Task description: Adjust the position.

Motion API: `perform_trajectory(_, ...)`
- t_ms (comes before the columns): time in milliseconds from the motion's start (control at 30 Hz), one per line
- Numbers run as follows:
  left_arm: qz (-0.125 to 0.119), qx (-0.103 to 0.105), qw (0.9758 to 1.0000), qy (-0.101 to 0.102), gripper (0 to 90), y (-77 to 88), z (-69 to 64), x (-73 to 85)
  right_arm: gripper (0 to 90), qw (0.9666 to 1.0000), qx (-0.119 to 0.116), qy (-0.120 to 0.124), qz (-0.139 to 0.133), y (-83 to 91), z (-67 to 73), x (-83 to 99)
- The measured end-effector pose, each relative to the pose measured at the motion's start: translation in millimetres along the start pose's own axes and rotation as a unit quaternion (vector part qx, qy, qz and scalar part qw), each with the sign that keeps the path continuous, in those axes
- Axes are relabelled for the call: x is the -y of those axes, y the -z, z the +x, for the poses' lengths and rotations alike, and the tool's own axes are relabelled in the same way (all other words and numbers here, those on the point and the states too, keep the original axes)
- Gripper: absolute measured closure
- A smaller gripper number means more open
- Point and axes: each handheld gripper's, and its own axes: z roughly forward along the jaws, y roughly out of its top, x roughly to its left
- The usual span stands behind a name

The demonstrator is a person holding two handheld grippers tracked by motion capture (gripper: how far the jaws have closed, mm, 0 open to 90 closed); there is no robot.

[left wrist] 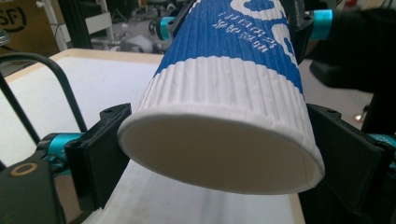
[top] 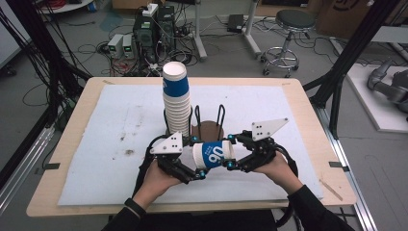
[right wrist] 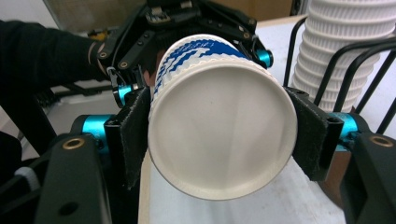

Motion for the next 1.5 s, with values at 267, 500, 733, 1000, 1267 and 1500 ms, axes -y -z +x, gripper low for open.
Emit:
perform_trajectory(267,-0.029,0.02,0.9992,0.021,10.6,2.3,3.2,0.1,30.0,0.9995,-0.016,-0.001,-0.028,4.4,-1.6,1.9)
perform_trajectory(500,0.004,0.025,0.9996,0.011,18.4,8.7,2.6,-10.5,29.7,0.9997,-0.023,-0.004,-0.009,1.2,-2.0,3.7)
perform_trajectory(733,0.053,0.017,0.9983,-0.017,20.2,11.0,-0.8,-22.3,21.3,0.999,-0.004,0.007,0.045,-3.6,1.3,0.8)
perform_trajectory(1000,0.113,0.007,0.9923,-0.051,20.1,6.6,-3.7,-27.2,20.8,0.9901,0.034,0.072,0.116,-11.3,13.4,-7.9)
perform_trajectory(1267,0.101,0.008,0.993,-0.061,17.2,5.3,-5.8,-27.6,28.7,0.9824,0.036,0.096,0.156,-23.8,14.7,-2.0)
perform_trajectory(1500,0.011,-0.003,0.9997,-0.023,6.7,10.5,-0.8,-19.7,29.3,0.9921,0.03,0.076,0.094,-12.9,9.2,-0.1)
